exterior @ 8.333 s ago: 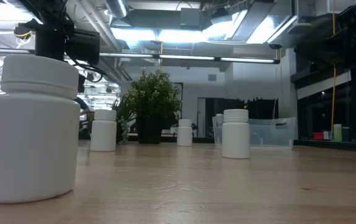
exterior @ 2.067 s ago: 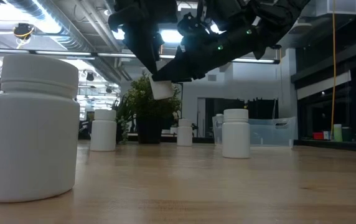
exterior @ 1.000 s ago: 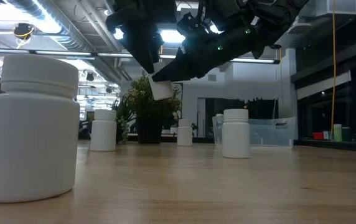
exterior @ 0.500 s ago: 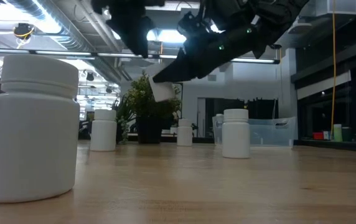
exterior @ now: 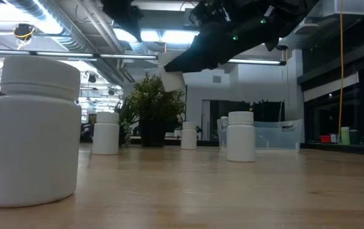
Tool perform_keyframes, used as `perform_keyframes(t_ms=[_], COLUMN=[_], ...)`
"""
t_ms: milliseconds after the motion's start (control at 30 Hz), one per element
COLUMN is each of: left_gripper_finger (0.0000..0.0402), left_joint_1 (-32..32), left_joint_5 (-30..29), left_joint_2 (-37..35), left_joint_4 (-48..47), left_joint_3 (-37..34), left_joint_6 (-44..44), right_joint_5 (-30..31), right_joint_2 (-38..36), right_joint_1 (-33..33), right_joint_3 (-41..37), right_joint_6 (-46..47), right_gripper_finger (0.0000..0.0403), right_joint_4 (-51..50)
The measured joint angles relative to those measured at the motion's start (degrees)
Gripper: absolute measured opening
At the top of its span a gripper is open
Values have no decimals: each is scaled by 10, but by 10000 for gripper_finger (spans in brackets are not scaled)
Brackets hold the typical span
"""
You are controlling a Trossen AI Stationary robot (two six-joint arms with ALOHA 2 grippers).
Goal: Pick and place pill bottles into a basket
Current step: Put the white pill bottle into the transparent bin
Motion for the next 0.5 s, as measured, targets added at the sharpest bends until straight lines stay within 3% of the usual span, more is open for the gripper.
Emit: perform_keyframes(t_ms=[333, 500], left_gripper_finger=[8, 3], left_joint_1=[29, 27], left_joint_5=[39, 48], left_joint_2=[-163, -251], left_joint_4=[173, 262], left_joint_3=[-211, -316], left_joint_6=[-18, -19], right_joint_5=[0, 1], right_joint_2=[-29, -29], right_joint_1=[-19, -25], right_joint_3=[0, 0], right_joint_6=[-28, -28], right_gripper_finger=[173, 173], right_joint_4=[-33, -40])
